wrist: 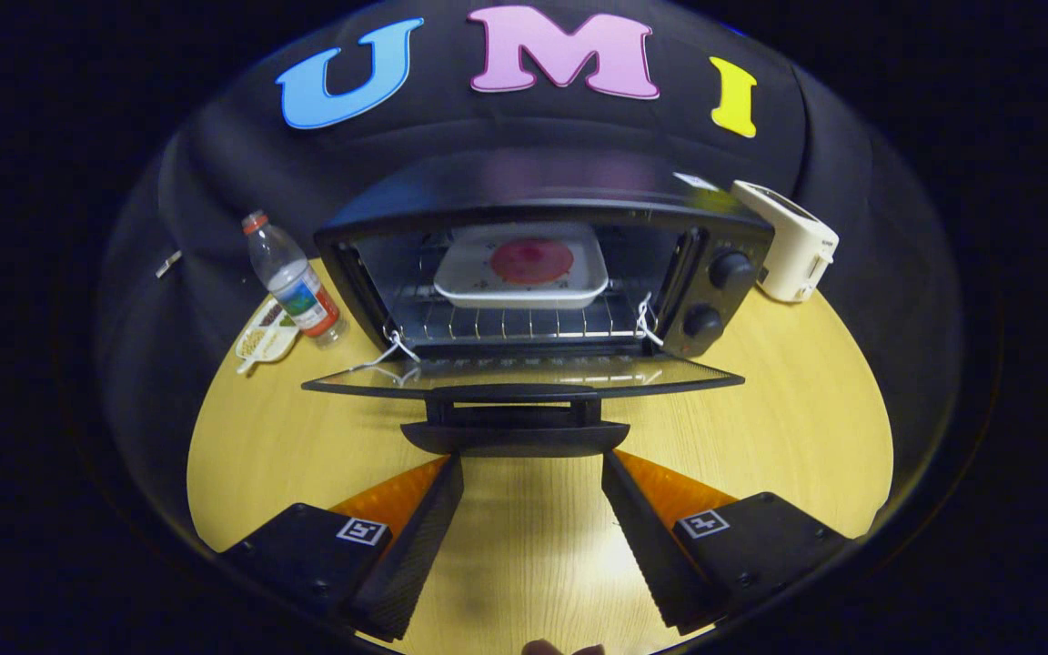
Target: Open the toaster oven, put the food inside, and close the toaster oven door.
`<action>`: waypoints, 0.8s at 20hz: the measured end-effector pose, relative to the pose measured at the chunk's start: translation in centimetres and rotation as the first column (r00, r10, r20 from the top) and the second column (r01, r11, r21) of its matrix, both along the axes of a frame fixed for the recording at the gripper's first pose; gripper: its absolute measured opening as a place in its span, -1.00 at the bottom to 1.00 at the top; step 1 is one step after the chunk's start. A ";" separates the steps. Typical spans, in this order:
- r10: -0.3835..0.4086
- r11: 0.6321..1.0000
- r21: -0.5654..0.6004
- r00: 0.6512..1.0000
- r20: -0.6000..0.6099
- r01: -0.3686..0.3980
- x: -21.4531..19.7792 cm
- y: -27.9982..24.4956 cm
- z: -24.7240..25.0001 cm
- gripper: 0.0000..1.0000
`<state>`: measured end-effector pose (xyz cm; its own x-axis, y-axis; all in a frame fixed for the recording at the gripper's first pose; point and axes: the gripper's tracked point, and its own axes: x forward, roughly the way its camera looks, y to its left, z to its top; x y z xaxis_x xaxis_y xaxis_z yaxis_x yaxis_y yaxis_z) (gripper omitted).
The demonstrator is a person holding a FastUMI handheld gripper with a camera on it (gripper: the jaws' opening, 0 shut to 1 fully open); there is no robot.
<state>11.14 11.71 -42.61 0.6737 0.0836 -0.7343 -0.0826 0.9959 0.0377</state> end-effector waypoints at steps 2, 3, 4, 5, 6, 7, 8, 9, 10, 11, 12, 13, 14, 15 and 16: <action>0.003 1.000 0.019 0.999 0.035 -0.004 0.3 0.5 1.9 0.99; 0.005 1.000 0.022 0.998 0.057 -0.007 0.6 0.5 2.9 0.99; 0.010 1.000 0.019 0.997 0.082 -0.012 0.8 0.5 4.0 0.99; 0.014 1.000 0.015 0.995 0.101 -0.016 0.9 0.6 4.9 0.99; 0.017 1.000 0.016 0.993 0.118 -0.019 0.9 0.8 5.5 0.99; 0.017 1.000 0.016 0.991 0.133 -0.019 1.3 1.0 6.2 0.99; 0.013 1.000 0.018 0.989 0.149 -0.015 1.5 0.9 6.8 1.00; 0.009 1.000 0.022 0.986 0.165 -0.013 1.5 0.9 7.6 0.99; 0.003 1.000 0.027 0.983 0.182 -0.008 1.5 0.5 8.3 0.99; -0.002 0.999 0.034 0.980 0.197 -0.005 1.4 0.2 9.2 0.99; -0.008 0.999 0.039 0.977 0.215 -0.001 1.2 -0.1 10.1 0.99; -0.012 0.999 0.040 0.972 0.234 0.003 1.1 -0.5 11.1 0.99; -0.017 0.999 0.039 0.966 0.258 0.007 1.0 -1.0 12.2 0.99; -0.021 0.999 0.040 0.959 0.282 0.010 0.8 -1.4 13.3 0.99; -0.027 0.999 0.044 0.952 0.304 0.015 0.6 -1.8 14.5 0.99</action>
